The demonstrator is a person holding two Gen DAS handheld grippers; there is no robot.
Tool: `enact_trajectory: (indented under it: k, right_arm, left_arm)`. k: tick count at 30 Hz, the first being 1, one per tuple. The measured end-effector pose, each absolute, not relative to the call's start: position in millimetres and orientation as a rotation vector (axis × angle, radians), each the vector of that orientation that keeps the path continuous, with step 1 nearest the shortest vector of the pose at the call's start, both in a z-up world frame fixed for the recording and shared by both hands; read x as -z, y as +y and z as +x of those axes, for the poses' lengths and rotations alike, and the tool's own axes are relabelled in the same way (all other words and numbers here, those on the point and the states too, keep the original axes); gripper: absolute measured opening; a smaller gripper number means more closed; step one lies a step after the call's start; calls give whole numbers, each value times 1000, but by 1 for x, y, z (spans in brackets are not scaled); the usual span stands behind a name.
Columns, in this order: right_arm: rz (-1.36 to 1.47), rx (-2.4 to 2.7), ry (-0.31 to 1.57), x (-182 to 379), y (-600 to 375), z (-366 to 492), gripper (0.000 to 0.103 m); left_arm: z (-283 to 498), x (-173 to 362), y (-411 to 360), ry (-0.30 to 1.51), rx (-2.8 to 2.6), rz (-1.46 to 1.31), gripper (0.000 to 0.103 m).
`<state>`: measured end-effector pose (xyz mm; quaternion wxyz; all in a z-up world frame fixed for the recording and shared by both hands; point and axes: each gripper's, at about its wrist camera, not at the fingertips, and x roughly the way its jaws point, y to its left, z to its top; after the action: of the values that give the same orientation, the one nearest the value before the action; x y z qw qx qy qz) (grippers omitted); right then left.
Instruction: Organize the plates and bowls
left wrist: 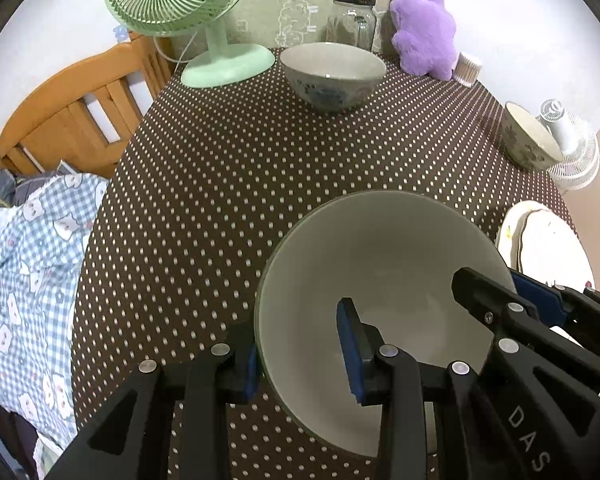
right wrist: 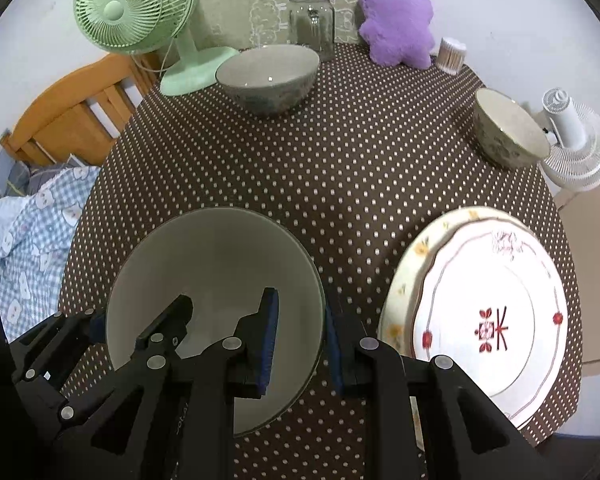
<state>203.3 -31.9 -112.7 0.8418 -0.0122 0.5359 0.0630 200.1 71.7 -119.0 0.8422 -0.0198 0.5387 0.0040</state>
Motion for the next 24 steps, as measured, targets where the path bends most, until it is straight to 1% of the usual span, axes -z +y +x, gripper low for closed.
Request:
enact_trajectory:
  k: [5, 10, 11, 12, 16, 17, 19, 20, 21, 22, 23, 24]
  right_arm:
    - [-23, -140, 1168, 126, -32, 199, 25]
    - [-42, -130, 1160, 128, -31, 198, 26]
    - [-44, -128, 1163, 129, -31, 198, 26]
    - [-41, -126, 1167, 129, -31, 198, 26]
    - [-22, -137, 1179, 128, -33, 199, 26]
    - [-15, -142, 1186, 128, -34, 200, 26]
    - [-2, -138, 1193, 126, -34, 201, 26]
    - [-6, -134, 1192, 124, -34, 201, 28]
    - [-7, -131, 1187, 121, -33, 201, 33]
    - [-5, -125, 1179, 118, -33, 201, 43]
    - [-4, -116, 1170, 115, -34, 201, 56]
    - [2, -110, 1154, 109, -34, 201, 63]
  left_arm:
    - [191, 130, 72, 1175, -14, -39, 33]
    - [188, 131, 69, 1163, -3, -17, 33]
    - [187, 131, 69, 1165, 2, -15, 35]
    - [186, 131, 68, 1166, 11, -17, 39]
    - [188, 130, 68, 1177, 38, -19, 43]
    - [189, 129, 67, 1181, 46, -14, 45]
    - [191, 126, 68, 1178, 61, -6, 54]
    - [192, 124, 70, 1175, 67, -4, 63]
    - [193, 120, 71, 1164, 77, -2, 69]
    - [194, 117, 73, 1157, 76, 4, 70]
    - [195, 115, 75, 1154, 78, 6, 75]
    - [197, 111, 78, 1150, 92, -8, 81]
